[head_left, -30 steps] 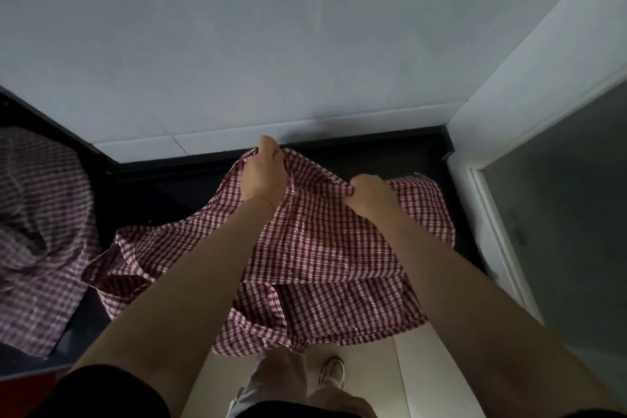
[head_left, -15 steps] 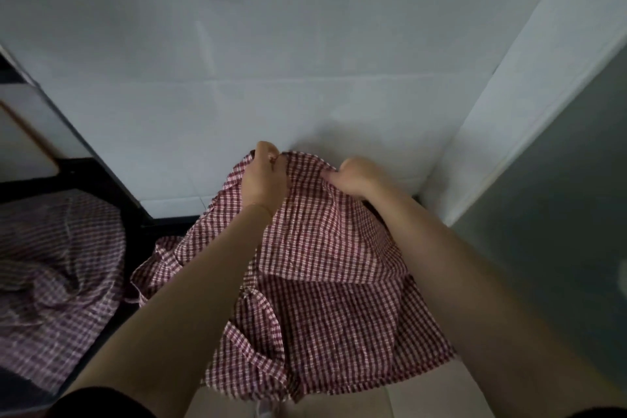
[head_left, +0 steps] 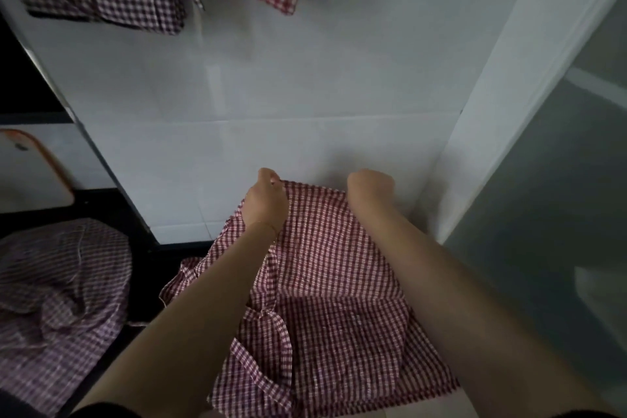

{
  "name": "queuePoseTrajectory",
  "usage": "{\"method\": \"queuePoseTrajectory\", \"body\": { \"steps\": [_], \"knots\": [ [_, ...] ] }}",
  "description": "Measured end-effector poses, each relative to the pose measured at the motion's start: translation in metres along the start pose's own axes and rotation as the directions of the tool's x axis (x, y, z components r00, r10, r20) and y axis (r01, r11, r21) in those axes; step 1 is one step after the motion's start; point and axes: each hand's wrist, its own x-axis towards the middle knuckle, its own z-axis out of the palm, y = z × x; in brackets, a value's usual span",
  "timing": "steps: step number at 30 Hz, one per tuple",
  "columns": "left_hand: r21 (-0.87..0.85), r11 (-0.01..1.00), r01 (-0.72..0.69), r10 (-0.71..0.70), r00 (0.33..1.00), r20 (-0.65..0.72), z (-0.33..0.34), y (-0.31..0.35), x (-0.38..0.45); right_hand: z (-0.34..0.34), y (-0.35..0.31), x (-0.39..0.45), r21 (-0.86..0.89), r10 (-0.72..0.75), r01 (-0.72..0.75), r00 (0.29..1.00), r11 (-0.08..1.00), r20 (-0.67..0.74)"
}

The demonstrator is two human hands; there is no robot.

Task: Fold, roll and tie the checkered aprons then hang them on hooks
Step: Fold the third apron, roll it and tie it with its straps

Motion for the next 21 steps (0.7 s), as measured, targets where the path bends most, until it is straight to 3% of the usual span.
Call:
{"method": "queuePoseTrajectory", "body": {
  "steps": [3,6,12,16,18,21],
  "knots": [
    [-0.064,0.998,-0.002,0.003,1.0,0.007,-0.004,0.006,0.004,-0.002,-0.002,0.002,0.042,-0.192,0.203,0.964,0.978,-0.182],
    [-0.071,0.997,-0.012,0.017,0.998,0.058,-0.005,0.01,0.008,-0.004,-0.006,0.004,0.285,-0.283,0.301,0.954,0.91,-0.104],
    [-0.039,0.991,0.125,-0.129,0.987,-0.098,-0.017,0.002,0.012,-0.004,0.016,-0.001,-0.061,-0.188,0.187,0.982,0.98,-0.016],
    [-0.056,0.986,0.157,-0.163,0.981,-0.109,-0.019,0.001,0.014,-0.015,0.023,0.003,-0.103,-0.07,0.09,0.98,0.991,0.188],
    [-0.071,0.983,0.166,-0.172,0.981,-0.089,-0.021,-0.003,0.017,-0.019,0.028,0.008,0.002,-0.131,0.138,0.936,0.99,0.326],
    [-0.103,0.983,0.15,-0.154,0.988,-0.029,-0.016,-0.003,0.019,-0.022,0.03,0.006,0.238,-0.191,0.087,0.868,0.967,0.459]
  ]
}}
